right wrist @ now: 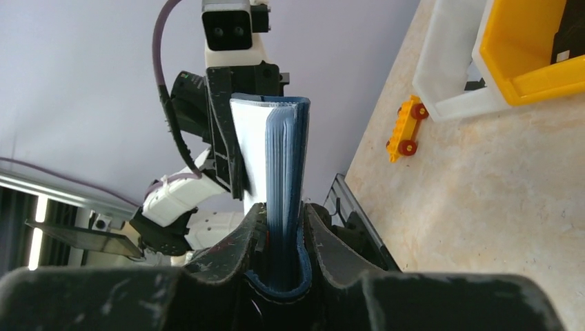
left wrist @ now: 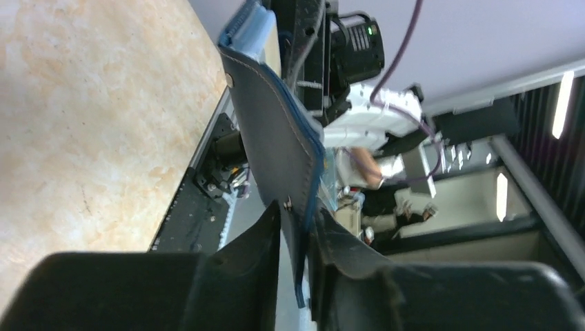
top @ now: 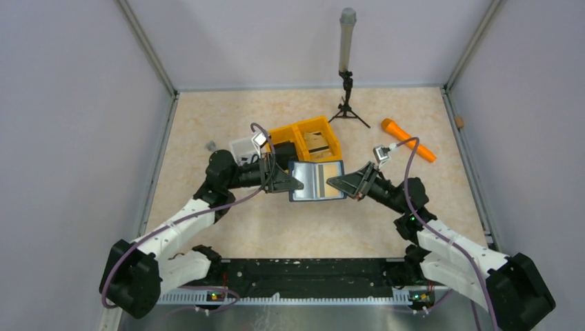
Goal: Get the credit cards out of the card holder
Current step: Remove the credit card from the card holder.
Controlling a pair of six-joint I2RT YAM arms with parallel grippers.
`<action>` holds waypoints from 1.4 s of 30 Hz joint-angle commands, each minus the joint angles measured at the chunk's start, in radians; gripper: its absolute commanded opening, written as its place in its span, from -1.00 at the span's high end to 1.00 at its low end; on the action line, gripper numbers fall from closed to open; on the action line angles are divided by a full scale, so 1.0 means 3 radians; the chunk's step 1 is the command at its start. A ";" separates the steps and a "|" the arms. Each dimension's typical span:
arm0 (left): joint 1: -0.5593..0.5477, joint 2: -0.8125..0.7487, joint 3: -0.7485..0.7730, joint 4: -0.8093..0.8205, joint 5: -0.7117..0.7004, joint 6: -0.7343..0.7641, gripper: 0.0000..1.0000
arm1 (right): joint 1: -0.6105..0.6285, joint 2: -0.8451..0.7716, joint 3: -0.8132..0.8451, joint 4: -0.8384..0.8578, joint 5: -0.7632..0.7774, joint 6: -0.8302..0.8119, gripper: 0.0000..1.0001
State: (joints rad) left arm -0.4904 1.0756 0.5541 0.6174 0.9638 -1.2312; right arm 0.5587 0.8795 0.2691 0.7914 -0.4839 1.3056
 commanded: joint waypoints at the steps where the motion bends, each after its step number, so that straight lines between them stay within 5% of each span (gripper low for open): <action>1: 0.0159 -0.0346 0.0381 -0.1460 -0.0245 0.1029 0.27 | -0.0026 -0.0114 0.0071 0.0031 -0.0027 -0.0154 0.87; 5: 0.0239 -0.0549 0.0740 -0.3005 -0.1194 0.1947 -0.27 | -0.0025 -0.0207 0.0220 -0.0528 0.0053 -0.0541 0.92; 7: 0.0237 -0.0570 0.0843 -0.3298 -0.1340 0.2129 -0.50 | -0.0028 -0.0221 0.0373 -0.0956 0.0123 -0.0814 0.97; 9: 0.0234 -0.0605 0.0888 -0.3395 -0.1332 0.2168 -0.52 | -0.0027 -0.0232 0.0493 -0.1307 0.0262 -0.1048 1.00; 22: -0.0520 -0.0321 0.1145 -0.2622 -0.1358 0.1756 -0.04 | 0.0525 0.0156 0.1250 -0.2737 0.1870 -0.2233 1.00; 32: -0.0749 0.0344 0.1069 -0.1896 -0.1554 0.1644 0.13 | 0.0561 0.0147 0.1169 -0.2285 0.1389 -0.2079 1.00; 42: -0.0420 0.0428 0.0676 -0.1248 -0.0907 0.1402 0.35 | 0.0556 -0.0084 0.0914 -0.1816 0.0831 -0.1608 1.00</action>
State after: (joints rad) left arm -0.6327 1.2049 0.7715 0.1162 0.6014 -0.7853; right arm 0.7181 0.8829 0.5819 0.0780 -0.1333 0.7357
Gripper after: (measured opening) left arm 0.348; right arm 0.187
